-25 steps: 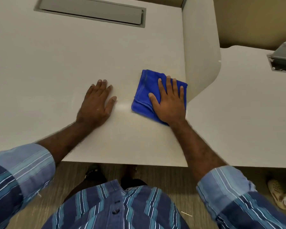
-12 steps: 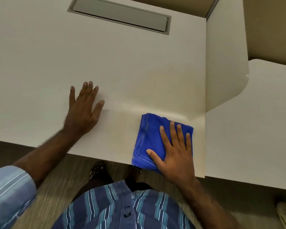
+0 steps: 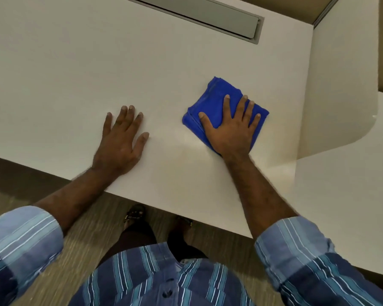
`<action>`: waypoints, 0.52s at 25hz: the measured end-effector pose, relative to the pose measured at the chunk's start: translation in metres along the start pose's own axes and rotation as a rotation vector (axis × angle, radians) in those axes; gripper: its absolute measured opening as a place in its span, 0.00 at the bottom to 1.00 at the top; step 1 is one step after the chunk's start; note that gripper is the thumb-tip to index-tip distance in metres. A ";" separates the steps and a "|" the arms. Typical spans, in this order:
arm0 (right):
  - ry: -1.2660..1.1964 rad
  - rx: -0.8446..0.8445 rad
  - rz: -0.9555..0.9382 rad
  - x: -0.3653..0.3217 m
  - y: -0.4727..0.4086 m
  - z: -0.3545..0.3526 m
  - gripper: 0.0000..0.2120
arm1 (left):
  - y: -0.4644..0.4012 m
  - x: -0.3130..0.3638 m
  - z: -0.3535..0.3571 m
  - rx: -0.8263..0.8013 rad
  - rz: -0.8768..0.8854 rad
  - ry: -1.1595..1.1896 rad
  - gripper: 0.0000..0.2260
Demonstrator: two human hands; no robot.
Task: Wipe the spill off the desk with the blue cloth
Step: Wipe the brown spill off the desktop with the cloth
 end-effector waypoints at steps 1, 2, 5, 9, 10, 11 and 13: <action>-0.011 0.000 -0.061 -0.015 0.016 0.003 0.48 | -0.001 0.000 0.000 0.000 0.002 0.004 0.28; -0.028 -0.007 -0.142 -0.026 0.038 0.007 0.47 | -0.002 0.001 -0.001 -0.002 0.005 0.007 0.27; -0.058 -0.060 -0.412 -0.031 0.130 0.019 0.46 | -0.002 0.002 -0.004 -0.005 -0.014 0.008 0.26; -0.055 -0.107 -0.519 -0.023 0.177 0.030 0.43 | 0.000 0.005 -0.007 0.005 0.006 -0.020 0.25; -0.053 -0.108 -0.535 -0.032 0.167 0.030 0.42 | -0.001 0.004 -0.006 -0.004 0.009 -0.012 0.25; -0.048 -0.107 -0.553 -0.043 0.153 0.031 0.40 | -0.001 0.003 -0.006 -0.018 0.013 -0.004 0.26; -0.041 -0.086 -0.569 -0.063 0.115 0.029 0.38 | -0.001 0.002 -0.005 -0.025 0.013 0.000 0.26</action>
Point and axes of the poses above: each hand's wrist, its own y-axis away from the middle knuckle, its own z-axis out of the palm, x = y × z, the point moved 6 cm from there along -y, towards the middle knuckle, and after that the axes turned 10 degrees about z, right-handed, at the moved point
